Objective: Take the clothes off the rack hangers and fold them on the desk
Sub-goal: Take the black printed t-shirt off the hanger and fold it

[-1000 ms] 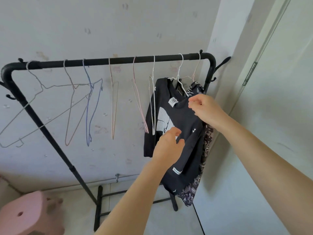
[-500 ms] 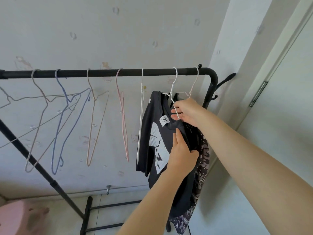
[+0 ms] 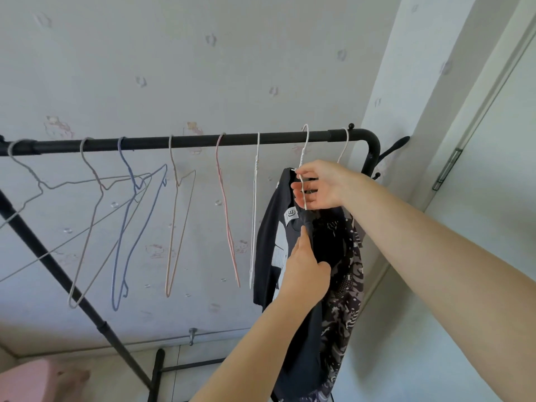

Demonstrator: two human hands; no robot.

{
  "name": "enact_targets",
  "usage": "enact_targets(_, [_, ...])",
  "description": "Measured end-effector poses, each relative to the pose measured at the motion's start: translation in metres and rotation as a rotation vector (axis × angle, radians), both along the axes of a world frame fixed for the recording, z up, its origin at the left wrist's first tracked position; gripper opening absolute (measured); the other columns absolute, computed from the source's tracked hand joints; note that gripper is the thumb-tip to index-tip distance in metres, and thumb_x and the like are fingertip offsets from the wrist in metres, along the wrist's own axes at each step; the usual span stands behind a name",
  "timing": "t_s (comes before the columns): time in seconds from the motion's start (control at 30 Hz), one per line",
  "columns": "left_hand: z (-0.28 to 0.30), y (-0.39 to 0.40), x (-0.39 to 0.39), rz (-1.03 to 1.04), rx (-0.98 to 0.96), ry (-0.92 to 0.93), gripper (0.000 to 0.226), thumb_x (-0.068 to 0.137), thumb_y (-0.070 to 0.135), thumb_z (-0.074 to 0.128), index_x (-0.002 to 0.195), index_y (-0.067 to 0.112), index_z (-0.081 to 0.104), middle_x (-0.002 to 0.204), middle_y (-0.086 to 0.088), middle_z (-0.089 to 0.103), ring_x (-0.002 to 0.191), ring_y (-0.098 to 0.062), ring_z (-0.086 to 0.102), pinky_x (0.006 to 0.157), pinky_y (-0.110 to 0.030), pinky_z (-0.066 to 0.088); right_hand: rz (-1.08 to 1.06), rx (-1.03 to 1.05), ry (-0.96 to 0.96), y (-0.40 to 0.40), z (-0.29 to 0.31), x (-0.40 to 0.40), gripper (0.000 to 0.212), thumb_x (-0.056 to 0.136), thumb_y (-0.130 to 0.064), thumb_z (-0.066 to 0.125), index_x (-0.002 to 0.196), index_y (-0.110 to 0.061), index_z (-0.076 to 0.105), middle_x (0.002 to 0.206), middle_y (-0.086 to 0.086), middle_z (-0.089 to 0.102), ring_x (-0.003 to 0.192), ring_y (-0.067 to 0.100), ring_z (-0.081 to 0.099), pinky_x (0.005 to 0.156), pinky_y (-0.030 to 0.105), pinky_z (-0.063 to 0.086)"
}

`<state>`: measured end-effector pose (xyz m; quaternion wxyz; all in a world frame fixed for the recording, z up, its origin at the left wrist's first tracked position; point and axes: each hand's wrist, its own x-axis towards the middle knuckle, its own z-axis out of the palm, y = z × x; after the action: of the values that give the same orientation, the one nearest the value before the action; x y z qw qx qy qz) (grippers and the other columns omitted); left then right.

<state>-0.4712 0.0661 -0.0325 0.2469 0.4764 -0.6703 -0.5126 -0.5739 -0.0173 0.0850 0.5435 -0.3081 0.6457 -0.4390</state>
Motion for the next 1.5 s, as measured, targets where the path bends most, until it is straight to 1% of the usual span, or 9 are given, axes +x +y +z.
enact_targets(0.13, [0.014,0.001,0.011,-0.049,-0.029,0.07,0.085,0.084,0.01,0.044,0.155,0.035,0.004,0.148,-0.015,0.041,0.136,-0.04,0.038,0.108,-0.055,0.039,-0.019,-0.02,0.039,0.004,0.013,0.009,0.021,0.094,-0.018,0.054,0.11,-0.004,0.054,0.08,0.01,0.056,0.068,0.021,0.057,0.061,0.033,0.053])
enact_targets(0.27, [0.018,0.013,0.025,-0.093,0.017,0.287,0.085,0.067,0.045,0.047,0.15,0.04,0.026,0.155,0.011,0.032,0.144,-0.015,0.028,0.115,-0.046,0.03,-0.085,-0.043,0.043,0.021,0.023,0.012,0.023,0.094,-0.03,0.056,0.091,-0.007,0.053,0.07,0.004,0.051,0.06,0.016,0.054,0.058,0.029,0.051])
enact_targets(0.4, [0.028,0.015,0.026,-0.046,0.059,0.485,0.039,0.098,0.033,0.042,0.136,0.032,0.051,0.142,0.019,0.041,0.131,0.002,0.037,0.114,-0.031,0.025,-0.14,-0.007,0.072,0.048,0.025,0.01,0.03,0.092,-0.039,0.056,0.094,-0.009,0.053,0.066,-0.001,0.05,0.049,0.011,0.05,0.043,0.021,0.039])
enact_targets(0.6, [0.029,0.001,-0.001,0.024,-0.175,0.171,0.052,0.096,0.026,0.048,0.145,0.017,0.034,0.145,-0.002,0.037,0.101,-0.013,0.053,0.085,-0.031,0.043,-0.204,0.023,0.294,0.111,0.022,0.009,0.025,0.093,-0.029,0.04,0.079,-0.011,0.05,0.055,0.001,0.046,0.041,0.015,0.044,0.044,0.021,0.04])
enact_targets(0.77, [0.034,-0.009,-0.012,0.138,-0.436,-0.129,0.043,0.094,0.034,0.051,0.131,0.015,0.041,0.129,-0.006,0.045,0.105,-0.029,0.056,0.081,-0.041,0.046,-0.111,0.053,0.491,0.16,0.021,0.001,0.034,0.094,-0.026,0.032,0.081,-0.005,0.056,0.065,0.008,0.052,0.048,0.016,0.045,0.055,0.028,0.049])
enact_targets(1.03, [0.034,0.01,-0.013,0.343,-0.806,-0.397,0.013,0.092,0.021,0.045,0.09,0.012,0.055,0.099,-0.004,0.057,0.097,-0.028,0.051,0.083,-0.04,0.041,-0.052,0.047,0.559,0.218,-0.022,-0.057,0.036,0.092,-0.039,0.039,0.065,-0.015,0.044,0.046,-0.006,0.029,0.039,0.011,0.02,0.039,0.02,0.018])
enact_targets(1.2, [0.039,0.01,0.025,0.401,-0.644,-0.389,0.02,0.093,0.018,0.046,0.091,0.009,0.064,0.109,0.003,0.05,0.098,-0.021,0.049,0.07,-0.033,0.039,-0.038,0.081,0.555,0.237,-0.048,-0.083,0.034,0.087,-0.02,0.041,0.055,-0.017,0.031,0.039,-0.005,0.023,0.038,0.012,0.016,0.04,0.017,0.013])
enact_targets(1.37, [0.052,0.017,0.066,0.258,-0.282,-0.091,0.017,0.084,0.014,0.053,0.078,0.005,0.066,0.078,-0.01,0.058,0.074,-0.022,0.051,0.068,-0.028,0.041,0.046,-0.1,0.357,0.25,-0.044,-0.099,0.044,0.098,-0.019,0.034,0.054,-0.017,0.027,0.045,-0.003,0.019,0.041,0.012,0.013,0.043,0.023,0.009])
enact_targets(1.5, [0.053,0.034,0.083,0.188,-0.028,0.05,0.016,0.069,0.018,0.053,0.064,0.01,0.041,0.062,-0.006,0.034,0.06,-0.018,0.033,0.061,-0.029,0.032,0.02,-0.166,0.14,0.246,-0.046,-0.106,0.043,0.098,-0.019,0.032,0.055,-0.019,0.024,0.045,-0.005,0.016,0.039,0.01,0.011,0.043,0.025,0.007])
